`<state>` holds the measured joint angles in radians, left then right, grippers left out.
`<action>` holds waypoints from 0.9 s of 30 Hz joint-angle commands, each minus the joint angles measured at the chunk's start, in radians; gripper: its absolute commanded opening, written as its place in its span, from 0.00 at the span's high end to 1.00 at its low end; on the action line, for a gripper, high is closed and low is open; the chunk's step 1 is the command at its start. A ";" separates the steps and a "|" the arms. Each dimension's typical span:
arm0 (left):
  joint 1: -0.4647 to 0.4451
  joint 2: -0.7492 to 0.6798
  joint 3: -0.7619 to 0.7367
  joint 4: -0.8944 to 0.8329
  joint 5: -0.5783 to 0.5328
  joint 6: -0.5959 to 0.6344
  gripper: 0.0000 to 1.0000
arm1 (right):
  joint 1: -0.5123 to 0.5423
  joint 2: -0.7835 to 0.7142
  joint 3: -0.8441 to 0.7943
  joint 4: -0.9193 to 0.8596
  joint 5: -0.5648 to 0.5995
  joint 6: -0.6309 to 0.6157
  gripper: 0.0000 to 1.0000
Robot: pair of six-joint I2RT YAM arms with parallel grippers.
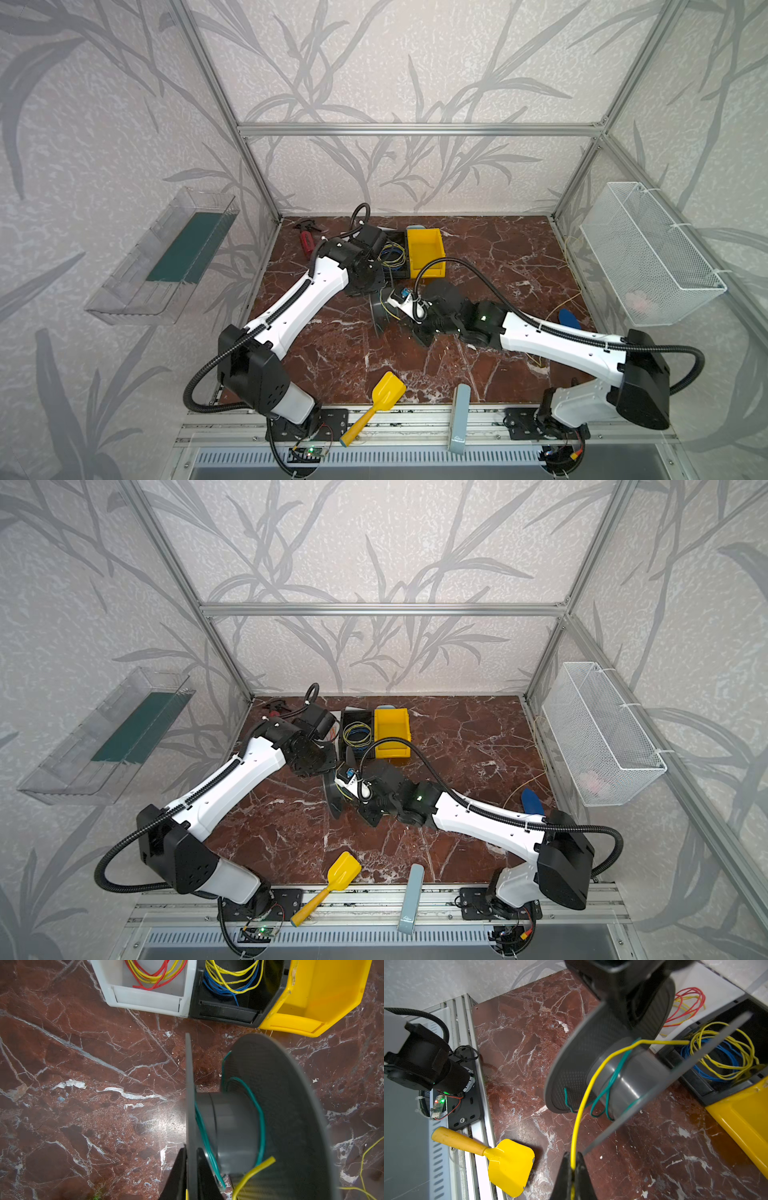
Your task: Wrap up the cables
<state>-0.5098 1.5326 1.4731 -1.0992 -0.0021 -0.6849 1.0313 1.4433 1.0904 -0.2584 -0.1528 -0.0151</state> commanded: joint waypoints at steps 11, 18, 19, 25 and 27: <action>0.001 -0.007 0.086 -0.057 -0.021 0.046 0.64 | -0.047 0.093 0.099 -0.040 -0.006 -0.017 1.00; 0.007 0.000 0.074 -0.022 0.019 0.109 0.47 | -0.051 0.125 0.130 -0.067 -0.037 -0.027 1.00; 0.008 0.010 0.076 -0.017 0.032 0.117 0.47 | -0.050 0.130 0.134 -0.068 -0.042 -0.028 1.00; 0.007 0.075 0.096 -0.043 0.035 0.136 0.47 | -0.050 0.152 0.159 -0.081 -0.038 -0.032 1.00; 0.008 0.096 0.103 -0.046 0.050 0.142 0.53 | -0.050 0.159 0.164 -0.077 -0.021 -0.022 1.00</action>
<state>-0.5011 1.6047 1.5467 -1.1046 0.0322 -0.5694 0.9844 1.5913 1.2163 -0.3264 -0.1837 -0.0383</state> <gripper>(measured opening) 0.485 0.052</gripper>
